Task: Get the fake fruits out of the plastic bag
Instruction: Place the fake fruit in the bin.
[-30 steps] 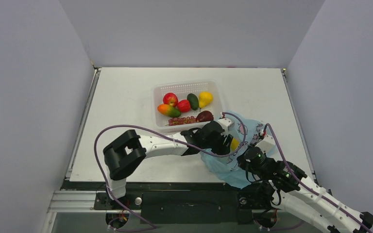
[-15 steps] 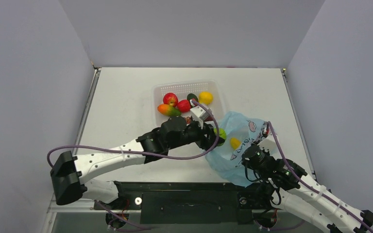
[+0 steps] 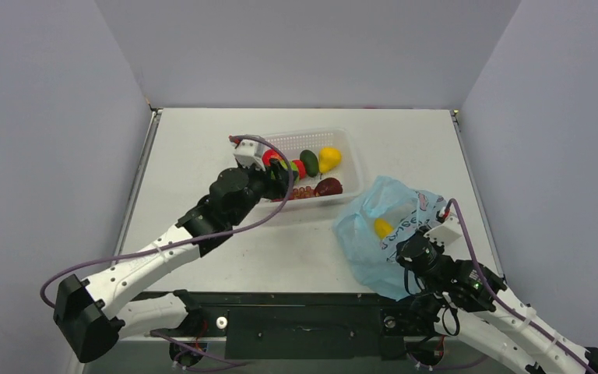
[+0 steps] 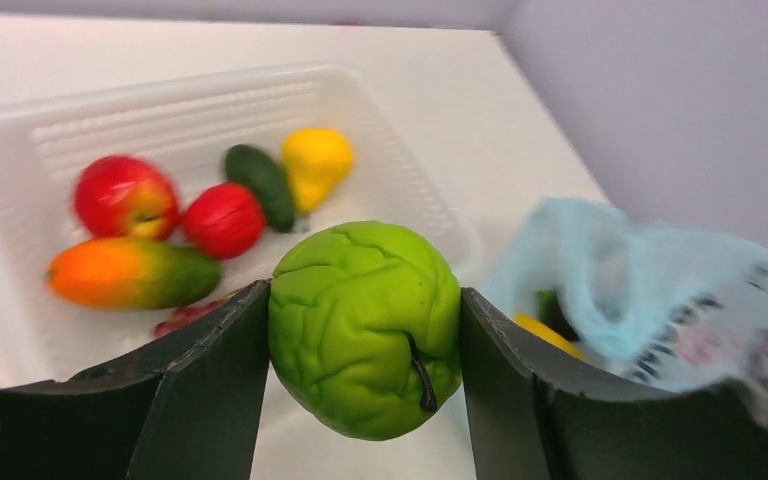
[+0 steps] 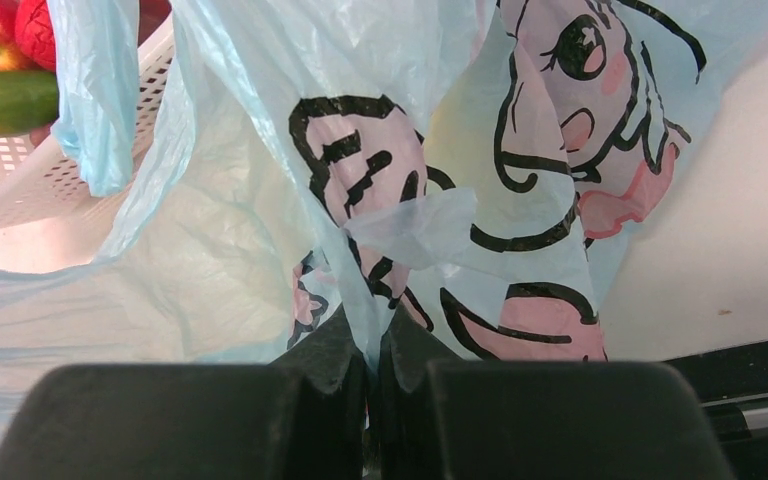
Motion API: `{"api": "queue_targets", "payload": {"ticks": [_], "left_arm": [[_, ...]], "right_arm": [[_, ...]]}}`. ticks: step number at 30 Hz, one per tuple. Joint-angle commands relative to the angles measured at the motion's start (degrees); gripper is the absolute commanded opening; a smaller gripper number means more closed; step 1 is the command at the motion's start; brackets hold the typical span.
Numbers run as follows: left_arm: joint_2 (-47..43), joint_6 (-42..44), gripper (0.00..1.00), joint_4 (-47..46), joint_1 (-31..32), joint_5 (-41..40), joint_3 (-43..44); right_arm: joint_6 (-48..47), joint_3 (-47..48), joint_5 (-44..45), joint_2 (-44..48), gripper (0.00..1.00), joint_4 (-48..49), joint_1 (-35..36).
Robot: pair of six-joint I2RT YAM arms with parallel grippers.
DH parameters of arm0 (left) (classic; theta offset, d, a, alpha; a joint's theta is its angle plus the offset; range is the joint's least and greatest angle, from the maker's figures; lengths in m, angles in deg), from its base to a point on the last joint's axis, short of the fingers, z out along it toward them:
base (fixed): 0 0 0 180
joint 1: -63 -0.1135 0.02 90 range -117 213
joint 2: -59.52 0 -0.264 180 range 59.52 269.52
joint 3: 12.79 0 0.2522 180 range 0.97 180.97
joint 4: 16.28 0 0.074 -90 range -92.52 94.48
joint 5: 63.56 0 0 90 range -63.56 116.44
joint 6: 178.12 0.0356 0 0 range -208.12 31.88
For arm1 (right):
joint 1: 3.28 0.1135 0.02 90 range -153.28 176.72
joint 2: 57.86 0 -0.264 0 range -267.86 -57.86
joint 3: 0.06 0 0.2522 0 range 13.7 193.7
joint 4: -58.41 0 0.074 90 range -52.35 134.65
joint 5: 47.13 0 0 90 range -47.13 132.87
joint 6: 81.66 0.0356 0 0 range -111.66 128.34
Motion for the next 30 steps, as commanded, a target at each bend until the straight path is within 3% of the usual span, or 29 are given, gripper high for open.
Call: {"api": "queue_targets", "payload": {"ticks": [1, 6, 8, 14, 17, 22, 30], "left_arm": [[3.96, -7.92, 0.0, 4.39, -9.65, 2.83, -0.83], [10.63, -8.29, 0.0, 8.94, -15.55, 4.82, 1.75], [13.05, -7.49, 0.04, 7.69, -16.21, 6.14, 2.43], [21.94, -6.68, 0.28, 6.01, -16.46, 11.16, 5.74], [25.38, -4.59, 0.54, 7.1, -16.59, 10.75, 7.85], [26.83, -3.22, 0.79, 7.89, -17.02, 8.92, 9.54], [21.69, -1.4, 0.9, 7.36, -17.07, 12.39, 7.35]], "right_arm": [[1.01, 1.27, 3.12, 1.7, 0.0, -1.13, 0.26], [0.22, 1.59, 3.27, 1.98, 0.0, -1.27, 0.21], [0.06, 1.62, 3.29, 1.77, 0.0, -1.26, 0.25], [-0.89, 2.71, 4.0, 0.14, 0.0, -1.24, 0.25], [-1.66, 3.98, 4.6, -0.3, 0.0, -0.81, 0.25], [-3.58, 6.26, 5.75, -2.14, 0.0, -0.54, 0.26], [-7.05, 8.92, 6.9, -5.24, 0.0, 0.72, 0.15]]}}
